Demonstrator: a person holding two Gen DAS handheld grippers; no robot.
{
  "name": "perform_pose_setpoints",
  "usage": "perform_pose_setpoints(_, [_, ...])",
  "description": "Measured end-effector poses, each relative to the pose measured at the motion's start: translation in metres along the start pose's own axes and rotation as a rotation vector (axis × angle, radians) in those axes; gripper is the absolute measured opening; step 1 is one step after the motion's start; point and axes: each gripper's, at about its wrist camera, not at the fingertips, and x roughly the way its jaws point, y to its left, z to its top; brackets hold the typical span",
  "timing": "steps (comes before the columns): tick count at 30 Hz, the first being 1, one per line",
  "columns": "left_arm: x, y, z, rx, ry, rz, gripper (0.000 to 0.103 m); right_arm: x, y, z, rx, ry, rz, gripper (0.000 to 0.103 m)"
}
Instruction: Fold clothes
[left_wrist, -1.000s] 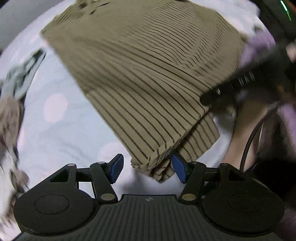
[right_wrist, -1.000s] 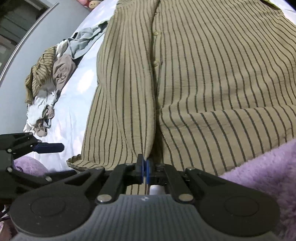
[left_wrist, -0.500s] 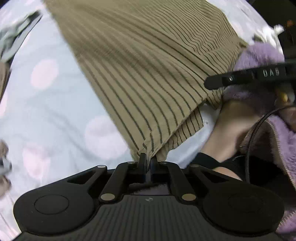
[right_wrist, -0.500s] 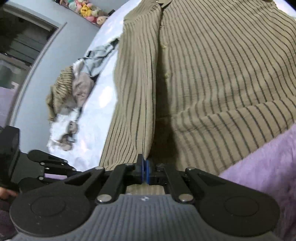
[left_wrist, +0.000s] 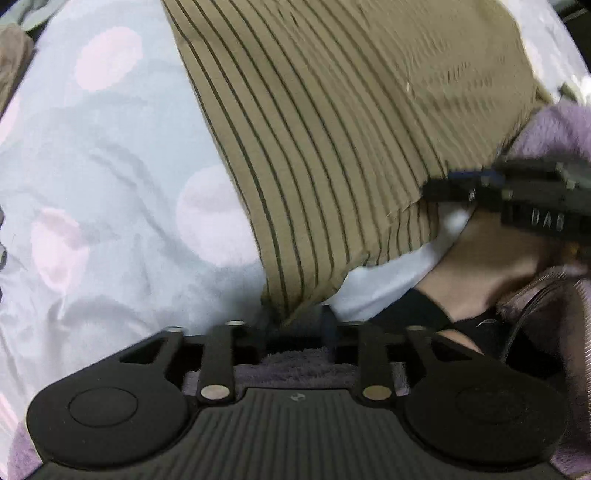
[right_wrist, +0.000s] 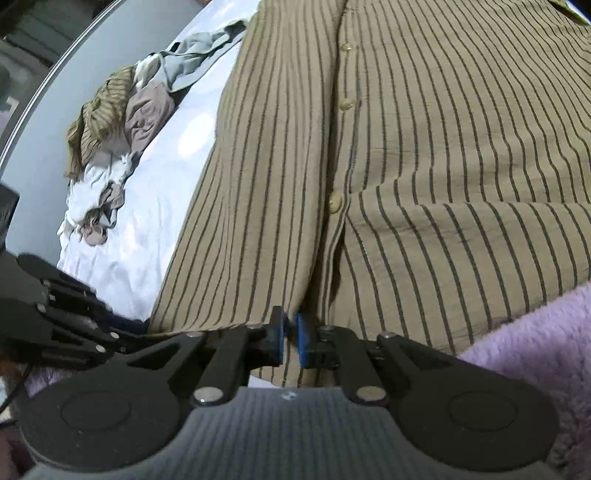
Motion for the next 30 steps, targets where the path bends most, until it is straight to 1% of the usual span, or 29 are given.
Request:
perform_pose_setpoints(1, [-0.007, 0.003, -0.001, -0.014, -0.027, -0.012, 0.045, -0.003, 0.000, -0.001, -0.002, -0.007, 0.005, 0.020])
perform_pose_setpoints(2, [-0.015, 0.006, -0.002, -0.028, -0.056, -0.025, 0.046, -0.007, 0.000, -0.001, 0.002, -0.017, 0.010, 0.025])
perform_pose_setpoints(3, [-0.022, 0.010, -0.003, -0.043, -0.084, -0.038, 0.046, -0.011, 0.000, -0.001, 0.006, -0.028, 0.013, 0.026])
perform_pose_setpoints(6, [-0.034, 0.022, 0.004, -0.086, -0.172, -0.034, 0.046, -0.024, -0.001, 0.004, 0.008, -0.064, 0.004, 0.028])
perform_pose_setpoints(9, [-0.045, 0.034, 0.010, -0.129, -0.260, -0.028, 0.046, -0.037, -0.003, 0.014, 0.001, -0.102, -0.008, 0.028])
perform_pose_setpoints(13, [-0.060, 0.051, 0.019, -0.186, -0.377, -0.020, 0.046, -0.048, -0.008, 0.038, -0.023, -0.135, -0.040, 0.028])
perform_pose_setpoints(17, [-0.067, 0.068, 0.042, -0.251, -0.447, -0.035, 0.046, -0.051, -0.015, 0.069, -0.055, -0.154, -0.072, 0.028])
perform_pose_setpoints(20, [-0.074, 0.074, 0.071, -0.241, -0.482, -0.013, 0.046, -0.050, -0.019, 0.099, -0.091, -0.158, -0.090, 0.028])
perform_pose_setpoints(23, [-0.079, 0.074, 0.109, -0.207, -0.494, 0.007, 0.046, -0.047, -0.021, 0.128, -0.131, -0.162, -0.114, 0.028])
perform_pose_setpoints(27, [-0.087, 0.071, 0.170, -0.116, -0.515, 0.040, 0.046, -0.037, -0.030, 0.168, -0.171, -0.179, -0.145, 0.028])
perform_pose_setpoints(30, [-0.091, 0.068, 0.220, -0.028, -0.541, 0.083, 0.046, -0.025, -0.040, 0.199, -0.189, -0.211, -0.179, 0.028])
